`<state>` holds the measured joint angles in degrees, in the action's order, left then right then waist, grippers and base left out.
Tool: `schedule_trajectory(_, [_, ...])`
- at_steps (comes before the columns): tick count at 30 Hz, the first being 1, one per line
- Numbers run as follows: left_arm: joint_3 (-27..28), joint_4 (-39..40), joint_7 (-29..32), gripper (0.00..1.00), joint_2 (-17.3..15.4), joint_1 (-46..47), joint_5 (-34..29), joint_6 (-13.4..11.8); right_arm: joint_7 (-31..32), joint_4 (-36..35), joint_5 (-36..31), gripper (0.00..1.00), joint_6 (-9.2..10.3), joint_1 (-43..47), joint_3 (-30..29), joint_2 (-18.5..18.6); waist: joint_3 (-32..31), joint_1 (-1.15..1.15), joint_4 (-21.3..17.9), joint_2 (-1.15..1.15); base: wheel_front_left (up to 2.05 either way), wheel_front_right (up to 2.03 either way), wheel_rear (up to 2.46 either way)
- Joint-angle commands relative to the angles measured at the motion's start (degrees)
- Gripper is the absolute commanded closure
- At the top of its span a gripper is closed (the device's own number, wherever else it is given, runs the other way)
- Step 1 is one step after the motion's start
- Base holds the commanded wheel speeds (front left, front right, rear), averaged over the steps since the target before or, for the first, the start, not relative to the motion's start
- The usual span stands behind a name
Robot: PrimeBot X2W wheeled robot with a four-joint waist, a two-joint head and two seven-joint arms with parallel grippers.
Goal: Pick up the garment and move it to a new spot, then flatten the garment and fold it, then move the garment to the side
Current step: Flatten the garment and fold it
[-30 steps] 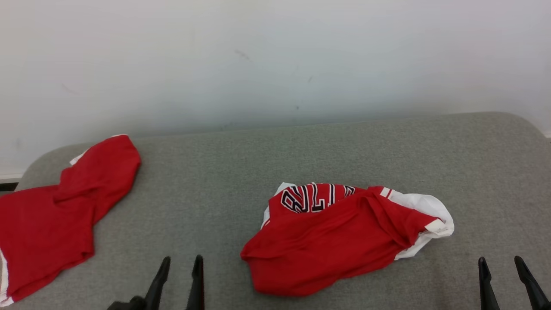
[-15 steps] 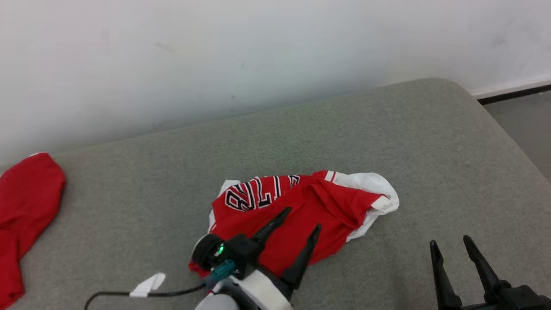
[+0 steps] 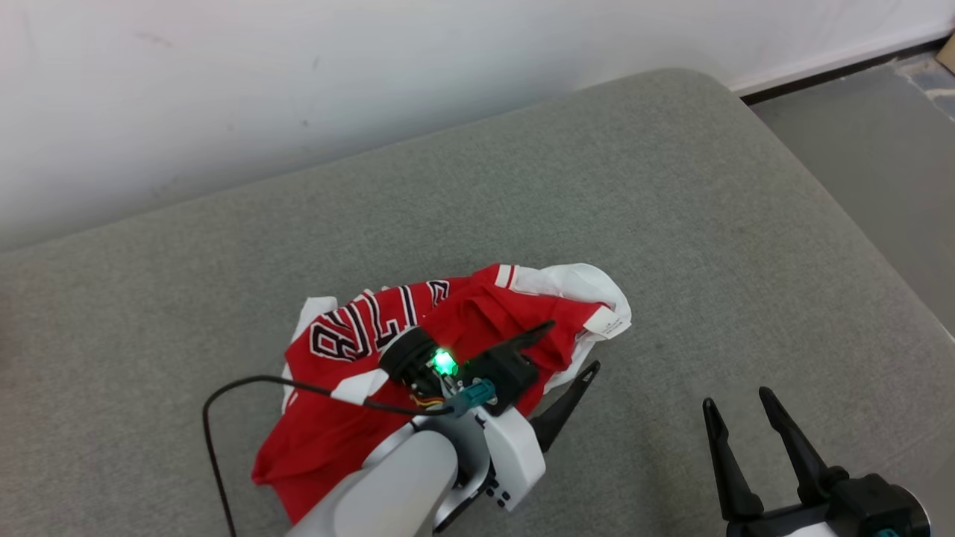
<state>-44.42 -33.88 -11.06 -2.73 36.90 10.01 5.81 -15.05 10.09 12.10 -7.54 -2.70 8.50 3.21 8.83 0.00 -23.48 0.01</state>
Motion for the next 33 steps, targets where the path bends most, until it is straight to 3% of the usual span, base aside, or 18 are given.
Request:
schedule_trajectory(1, [-1.2, -1.5, 0.6, 0.0, -0.3, 1.7, -0.8, -0.6, -0.2, -0.3, 0.3, 0.0, 0.11, -1.1, -0.2, -0.1, 1.2, 0.0, -0.9, -0.01, 0.0, 0.0, 0.0])
schedule_trajectory(17, [-3.4, -14.6, 0.7, 0.0, -0.3, 7.3, 0.4, -3.7, -0.2, -0.7, 3.5, 0.0, 0.11, -2.6, 0.5, -0.3, 5.1, 0.0, -4.3, -0.01, 0.0, 0.0, 0.0])
schedule_trajectory(18, [-3.3, -15.0, 0.5, 0.11, -0.3, 7.4, 0.9, -3.7, -0.2, -0.7, 3.5, 0.0, 0.11, -2.5, 0.4, -0.3, 5.2, 0.0, -4.3, -0.01, 0.0, 0.0, 0.0])
schedule_trajectory(19, [-3.2, -15.3, 0.3, 0.5, -0.3, 7.5, 1.3, -3.7, -0.2, -0.7, 3.5, 0.0, 0.11, -2.4, 0.3, -0.3, 5.2, 0.0, -4.4, -0.01, 0.0, 0.0, 0.0])
schedule_trajectory(21, [-3.4, -15.6, -0.1, 0.73, -0.3, 7.7, 2.2, -3.6, -0.2, -0.6, 3.4, 0.0, 0.11, -2.3, 0.0, -0.3, 5.1, 0.0, -4.3, -0.01, 0.0, 0.0, 0.0])
schedule_trajectory(22, [-3.5, -15.8, -0.2, 0.77, -0.3, 7.8, 2.7, -3.6, -0.2, -0.6, 3.4, 0.0, 0.11, -2.2, -0.2, -0.3, 5.0, 0.0, -4.2, -0.01, 0.0, 0.0, 0.0])
schedule_trajectory(26, [-4.3, -15.7, -1.1, 0.65, -0.3, 7.9, 4.2, -3.5, -0.2, -0.2, 2.9, 0.0, 0.11, -1.9, -0.6, -0.3, 4.5, 0.0, -3.4, -0.01, 0.0, 0.0, 0.0])
schedule_trajectory(27, [-4.5, -15.6, -1.3, 0.69, -0.3, 7.9, 4.6, -3.4, -0.2, -0.1, 2.9, 0.0, 0.11, -1.9, -0.6, -0.3, 4.4, 0.0, -3.2, -0.01, 0.0, 0.0, 0.0])
schedule_trajectory(28, [-4.7, -15.6, -1.3, 0.8, -0.3, 7.8, 5.1, -3.4, -0.2, -0.1, 2.9, 0.0, 0.11, -2.0, -0.6, -0.3, 4.2, 0.0, -2.9, -0.01, 0.0, 0.0, 0.0])
schedule_trajectory(29, [-4.8, -15.4, -1.4, 1.0, -0.3, 7.6, 5.9, -3.3, -0.2, -0.1, 2.9, 0.0, 0.11, -2.0, -0.6, -0.3, 4.1, 0.0, -2.7, -0.01, 0.0, 0.0, 0.0])
schedule_trajectory(33, [-4.5, -13.2, -2.3, 1.0, -0.3, 7.1, 9.4, -3.6, -0.2, -0.2, 2.6, 0.0, 0.11, -1.4, -1.0, -0.3, 3.3, 0.0, -1.2, -0.01, 0.0, 0.0, 0.0])
